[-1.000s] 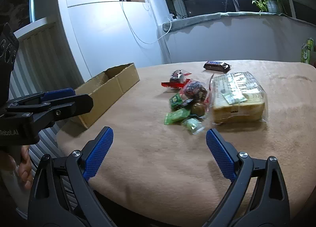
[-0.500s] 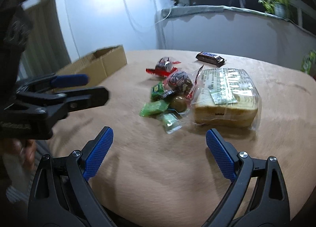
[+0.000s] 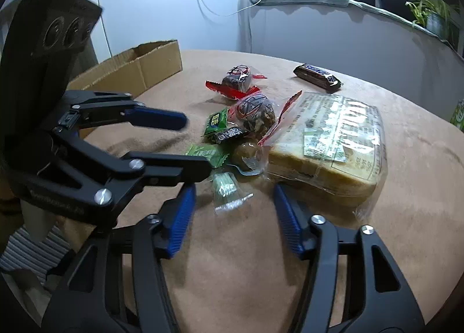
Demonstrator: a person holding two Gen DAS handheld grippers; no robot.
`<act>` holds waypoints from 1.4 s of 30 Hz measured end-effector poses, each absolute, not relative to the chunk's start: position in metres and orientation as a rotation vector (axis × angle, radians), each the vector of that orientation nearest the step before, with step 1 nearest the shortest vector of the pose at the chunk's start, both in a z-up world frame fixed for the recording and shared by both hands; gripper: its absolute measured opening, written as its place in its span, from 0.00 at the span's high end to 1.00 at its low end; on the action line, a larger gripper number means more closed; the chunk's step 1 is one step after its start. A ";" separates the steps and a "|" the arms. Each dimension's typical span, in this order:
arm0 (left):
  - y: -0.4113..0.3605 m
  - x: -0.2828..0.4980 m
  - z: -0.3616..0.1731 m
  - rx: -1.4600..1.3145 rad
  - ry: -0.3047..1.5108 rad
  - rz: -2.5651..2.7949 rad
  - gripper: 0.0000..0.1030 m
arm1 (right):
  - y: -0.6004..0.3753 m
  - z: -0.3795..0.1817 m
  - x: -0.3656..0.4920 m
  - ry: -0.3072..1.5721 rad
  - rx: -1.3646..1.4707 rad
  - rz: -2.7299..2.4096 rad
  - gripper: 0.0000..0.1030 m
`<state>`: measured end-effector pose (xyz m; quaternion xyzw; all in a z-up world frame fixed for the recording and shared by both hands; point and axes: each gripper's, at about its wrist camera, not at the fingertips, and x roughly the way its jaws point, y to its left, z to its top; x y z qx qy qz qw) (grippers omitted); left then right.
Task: Organize snacks
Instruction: 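Grasp the clear green candy with the right tool while the left tool grasps the green square candy, then lift the held candies and carry them toward the cardboard box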
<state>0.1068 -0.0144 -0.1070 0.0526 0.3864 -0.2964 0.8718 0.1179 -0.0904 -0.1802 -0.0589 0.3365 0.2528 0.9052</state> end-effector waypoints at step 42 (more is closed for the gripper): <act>-0.047 0.069 -0.106 0.109 0.870 -0.569 0.93 | -0.172 -0.169 0.080 0.609 0.026 0.451 0.75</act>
